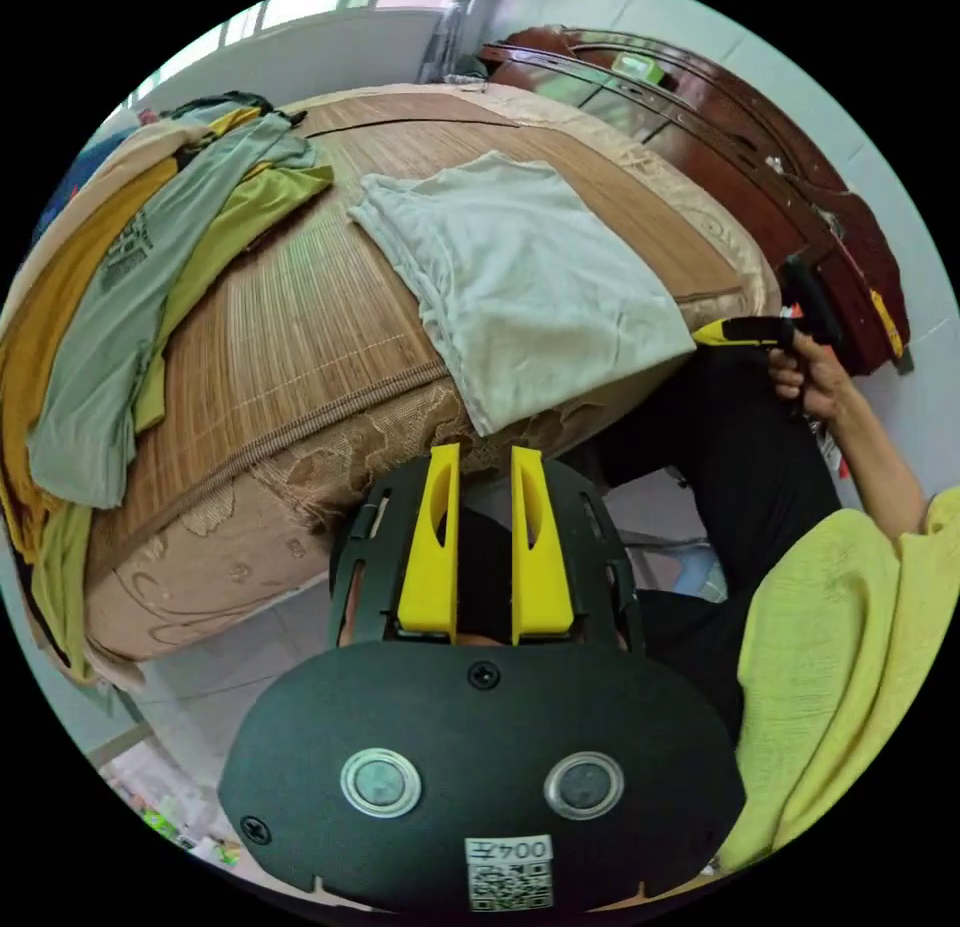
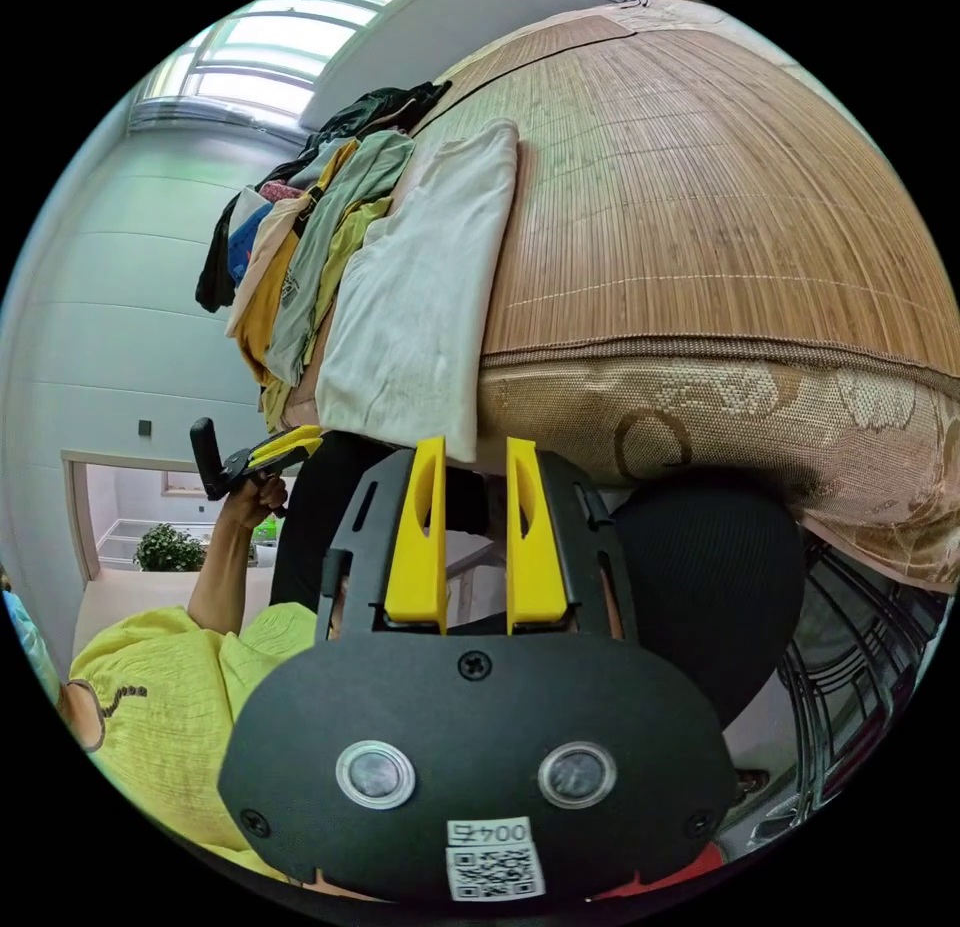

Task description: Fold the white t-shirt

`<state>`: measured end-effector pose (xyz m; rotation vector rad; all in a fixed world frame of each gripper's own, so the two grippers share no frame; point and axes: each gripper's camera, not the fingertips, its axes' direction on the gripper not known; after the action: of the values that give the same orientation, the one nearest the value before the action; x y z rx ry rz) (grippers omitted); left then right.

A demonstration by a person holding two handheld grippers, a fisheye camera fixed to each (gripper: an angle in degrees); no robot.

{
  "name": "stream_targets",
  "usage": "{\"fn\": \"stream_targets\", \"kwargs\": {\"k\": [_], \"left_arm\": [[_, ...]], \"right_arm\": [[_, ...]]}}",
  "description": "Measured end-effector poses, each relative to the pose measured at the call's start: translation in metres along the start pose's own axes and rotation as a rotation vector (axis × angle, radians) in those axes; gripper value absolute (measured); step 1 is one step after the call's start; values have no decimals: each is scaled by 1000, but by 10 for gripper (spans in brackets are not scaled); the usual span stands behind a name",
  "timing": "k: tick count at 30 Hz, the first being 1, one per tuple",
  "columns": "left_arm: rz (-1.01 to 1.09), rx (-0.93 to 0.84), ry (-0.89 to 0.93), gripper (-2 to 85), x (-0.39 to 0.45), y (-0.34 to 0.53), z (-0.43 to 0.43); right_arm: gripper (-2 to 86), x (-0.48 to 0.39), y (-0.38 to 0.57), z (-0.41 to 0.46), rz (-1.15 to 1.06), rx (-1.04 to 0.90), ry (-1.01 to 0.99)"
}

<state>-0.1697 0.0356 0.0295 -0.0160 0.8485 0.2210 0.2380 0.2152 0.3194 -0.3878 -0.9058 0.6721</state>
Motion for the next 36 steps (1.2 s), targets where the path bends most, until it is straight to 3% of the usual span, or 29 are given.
{"fn": "stream_targets", "kwargs": {"k": [2,13,17,19,22,25,28,32,36], "left_arm": [[87,-42,-95,78,26,-4,15],[180,-77,-168,45,68,0,25],[182,-93,-173,25,61,5,24],[166,-105,-165,18,50,7,21],[140,-208,-205,8,26,13,30],[100,-217,-182,6,-2,30,8],[-18,-125,-28,11,-44,47,-48],[-288,123,423,40,-112,63,-123],[-448,173,681,77,-143,64,-132]], "right_arm": [[97,2,0,-2,-1,-1,7],[113,20,2,-13,30,-21,-10],[91,19,-1,-10,13,-49,-25],[28,17,-1,-14,7,-40,50],[2,26,0,-21,59,-38,142],[7,32,5,-39,32,9,27],[53,38,9,-49,24,-3,-2],[86,49,5,-49,30,-46,-74],[106,52,-3,-43,23,-99,-113]]}}
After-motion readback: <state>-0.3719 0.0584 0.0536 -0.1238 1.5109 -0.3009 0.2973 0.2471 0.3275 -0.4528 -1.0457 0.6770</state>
